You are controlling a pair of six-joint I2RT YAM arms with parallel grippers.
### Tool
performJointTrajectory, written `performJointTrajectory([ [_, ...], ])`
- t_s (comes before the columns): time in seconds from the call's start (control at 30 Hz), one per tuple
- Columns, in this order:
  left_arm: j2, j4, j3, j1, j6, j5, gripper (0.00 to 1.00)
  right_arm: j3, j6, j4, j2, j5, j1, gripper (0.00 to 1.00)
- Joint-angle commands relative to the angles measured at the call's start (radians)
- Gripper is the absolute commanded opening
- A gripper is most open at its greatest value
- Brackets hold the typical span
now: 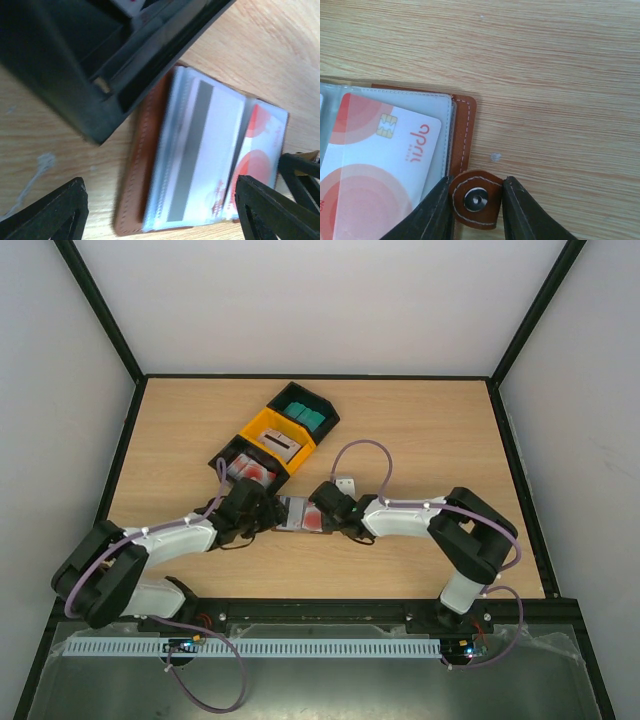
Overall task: Put the credit cards into the card holder
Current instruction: Close the card holder at the center of the board.
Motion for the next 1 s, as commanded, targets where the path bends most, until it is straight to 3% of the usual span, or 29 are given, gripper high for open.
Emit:
performJointTrajectory([
  [0.0,0.074,0.015,-0.015,0.011,-0.018,0.098,0.82,-0.055,0.001,0.069,0.01,-0.099,-0.025,0.27],
  [0.4,0.113,0.264,-0.071,0.013,-0.076,0.241,0.78,-0.164,0.001,0.222,-0.02,-0.348,-0.099,0.26],
  [0.67,0.077,0.224,-0.059,0.013,-0.043,0.195,0.73,-0.14,0.006,0.147,-0.103,-0.229,-0.103,0.2],
  [0.97,0.125,0.208,-0.055,0.013,-0.023,0.185,0.6,-0.107,-0.016,0.126,-0.15,-0.235,-0.102,0.25],
])
